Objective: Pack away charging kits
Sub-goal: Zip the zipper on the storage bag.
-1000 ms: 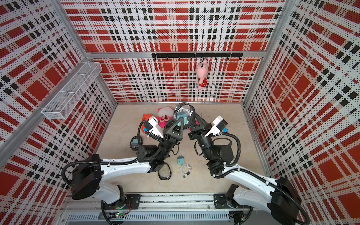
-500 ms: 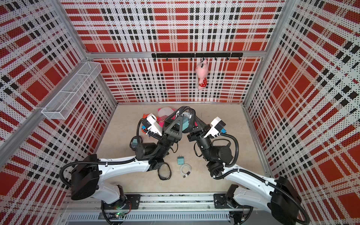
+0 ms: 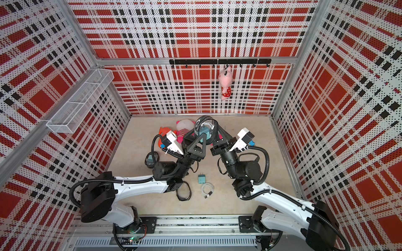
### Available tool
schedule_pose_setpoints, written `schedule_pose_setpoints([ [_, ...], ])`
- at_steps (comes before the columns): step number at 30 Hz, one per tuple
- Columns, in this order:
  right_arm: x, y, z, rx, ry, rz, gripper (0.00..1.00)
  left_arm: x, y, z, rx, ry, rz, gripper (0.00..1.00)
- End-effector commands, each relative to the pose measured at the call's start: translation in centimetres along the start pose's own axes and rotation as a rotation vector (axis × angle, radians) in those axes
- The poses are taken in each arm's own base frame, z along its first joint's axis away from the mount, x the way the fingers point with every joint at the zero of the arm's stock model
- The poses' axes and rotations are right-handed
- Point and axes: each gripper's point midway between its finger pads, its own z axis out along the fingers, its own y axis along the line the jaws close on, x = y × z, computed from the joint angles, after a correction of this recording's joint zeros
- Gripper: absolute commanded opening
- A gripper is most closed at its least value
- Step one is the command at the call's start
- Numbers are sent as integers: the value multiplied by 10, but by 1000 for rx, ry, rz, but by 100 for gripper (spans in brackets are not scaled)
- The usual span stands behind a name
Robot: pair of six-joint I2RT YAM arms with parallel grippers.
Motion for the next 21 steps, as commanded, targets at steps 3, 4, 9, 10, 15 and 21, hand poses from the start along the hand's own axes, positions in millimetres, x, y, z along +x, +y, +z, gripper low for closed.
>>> schedule_pose_setpoints([
  [3,-17,13,4,-32,-43,83,0,-8,-11,-7,75,-108,61,79],
  [4,-17,14,5,-38,-44,107,0,-9,-12,-7,77,-123,68,79],
  [9,-14,13,3,-41,-41,130,0,-10,-12,-2,67,-168,84,76],
  [10,-14,12,2,-38,-42,133,0,-11,-13,0,69,-176,85,75],
  [15,-13,11,0,-40,-42,138,0,-16,-20,8,91,-207,94,74],
  [21,-15,11,-2,-40,-44,138,0,-20,-23,14,101,-228,99,75],
])
